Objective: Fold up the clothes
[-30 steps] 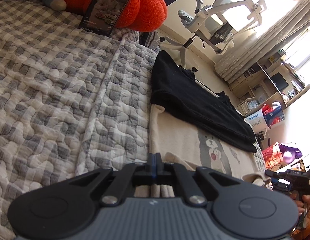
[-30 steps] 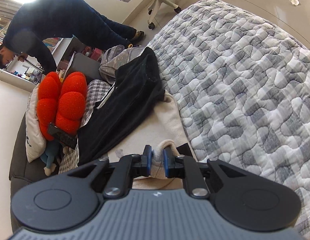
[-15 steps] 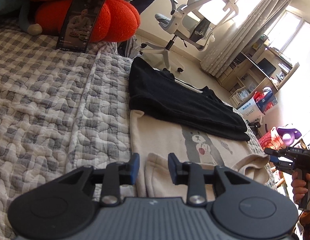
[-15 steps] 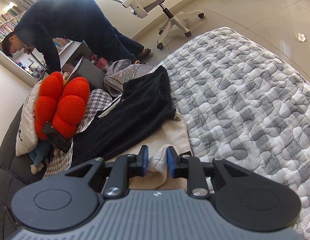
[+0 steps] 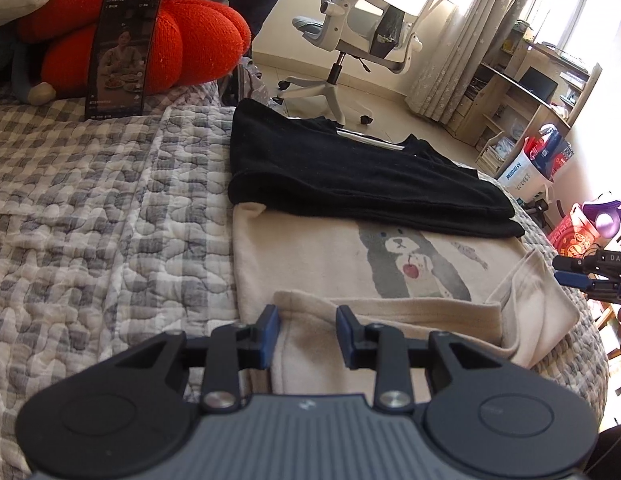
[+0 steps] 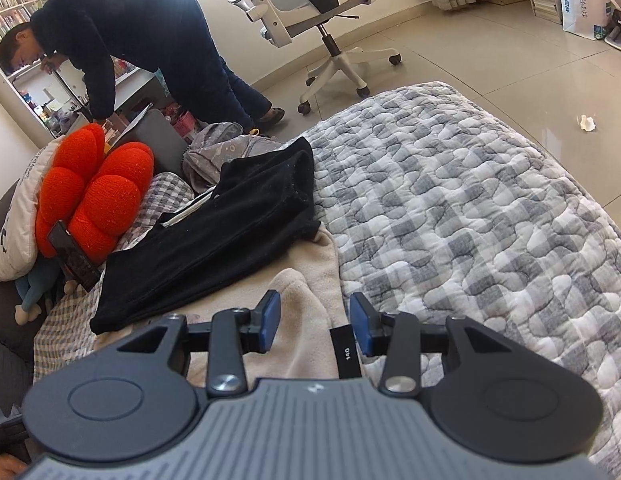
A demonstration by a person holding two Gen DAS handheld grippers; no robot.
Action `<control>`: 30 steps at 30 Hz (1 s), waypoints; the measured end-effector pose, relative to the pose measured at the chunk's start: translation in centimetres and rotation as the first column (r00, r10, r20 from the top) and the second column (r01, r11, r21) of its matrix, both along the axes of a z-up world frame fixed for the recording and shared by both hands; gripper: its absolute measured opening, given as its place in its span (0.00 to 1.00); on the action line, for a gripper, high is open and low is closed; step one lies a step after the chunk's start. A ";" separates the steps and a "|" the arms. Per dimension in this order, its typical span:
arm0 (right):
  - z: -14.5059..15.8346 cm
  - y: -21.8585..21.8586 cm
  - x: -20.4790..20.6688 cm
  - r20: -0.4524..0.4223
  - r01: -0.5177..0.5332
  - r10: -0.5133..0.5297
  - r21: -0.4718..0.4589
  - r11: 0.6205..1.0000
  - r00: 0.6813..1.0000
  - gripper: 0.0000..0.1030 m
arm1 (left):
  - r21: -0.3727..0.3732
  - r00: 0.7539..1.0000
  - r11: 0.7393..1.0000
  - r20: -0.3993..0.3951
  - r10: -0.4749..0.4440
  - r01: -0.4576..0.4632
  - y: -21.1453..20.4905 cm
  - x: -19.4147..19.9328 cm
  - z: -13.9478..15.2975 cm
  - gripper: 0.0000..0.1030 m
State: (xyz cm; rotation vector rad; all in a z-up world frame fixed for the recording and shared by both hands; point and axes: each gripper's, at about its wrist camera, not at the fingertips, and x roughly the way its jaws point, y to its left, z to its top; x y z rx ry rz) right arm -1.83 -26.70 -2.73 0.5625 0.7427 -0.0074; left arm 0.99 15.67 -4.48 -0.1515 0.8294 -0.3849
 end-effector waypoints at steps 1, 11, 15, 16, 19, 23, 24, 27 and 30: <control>-0.3 0.1 -0.1 0.002 0.009 -0.009 -0.007 1.000 1.000 0.42 | 0.014 1.000 1.000 0.001 0.011 -0.011 -0.2 -0.1 0.0 0.30; -1.4 2.1 -1.7 0.017 0.034 -0.033 -0.125 0.992 0.999 0.46 | 0.044 0.996 0.995 0.020 0.087 -0.088 -1.2 -1.2 0.5 0.30; -1.4 4.1 -1.3 0.010 -0.018 0.021 -0.247 0.969 1.000 0.49 | 0.009 0.996 0.996 0.031 0.086 -0.086 -1.3 -1.5 0.4 0.30; -1.5 4.5 -1.3 0.008 -0.027 0.031 -0.271 0.962 0.999 0.50 | 0.010 0.996 0.997 0.038 0.079 -0.080 -1.4 -1.7 0.3 0.30; -1.7 5.0 -1.1 0.007 -0.042 0.046 -0.313 0.949 0.999 0.50 | 0.019 0.997 0.998 0.056 0.052 -0.053 -1.9 -1.9 0.3 0.30; -1.8 5.0 -0.9 0.007 -0.037 0.041 -0.309 0.950 0.999 0.50 | 0.016 0.997 0.998 0.051 0.058 -0.059 -1.9 -1.9 0.0 0.30; -1.8 4.9 -0.9 0.007 -0.034 0.038 -0.304 0.952 0.999 0.50 | 0.013 0.997 0.998 0.050 0.061 -0.061 -1.9 -1.9 0.0 0.30; -1.7 4.9 -0.9 0.007 -0.032 0.036 -0.299 0.954 0.999 0.50 | 0.008 0.996 0.998 0.052 0.068 -0.068 -1.8 -1.9 0.0 0.30; -1.7 5.1 -1.0 0.008 -0.033 0.037 -0.305 0.952 0.999 0.50 | 0.004 0.996 0.997 0.055 0.073 -0.073 -1.7 -2.0 0.0 0.30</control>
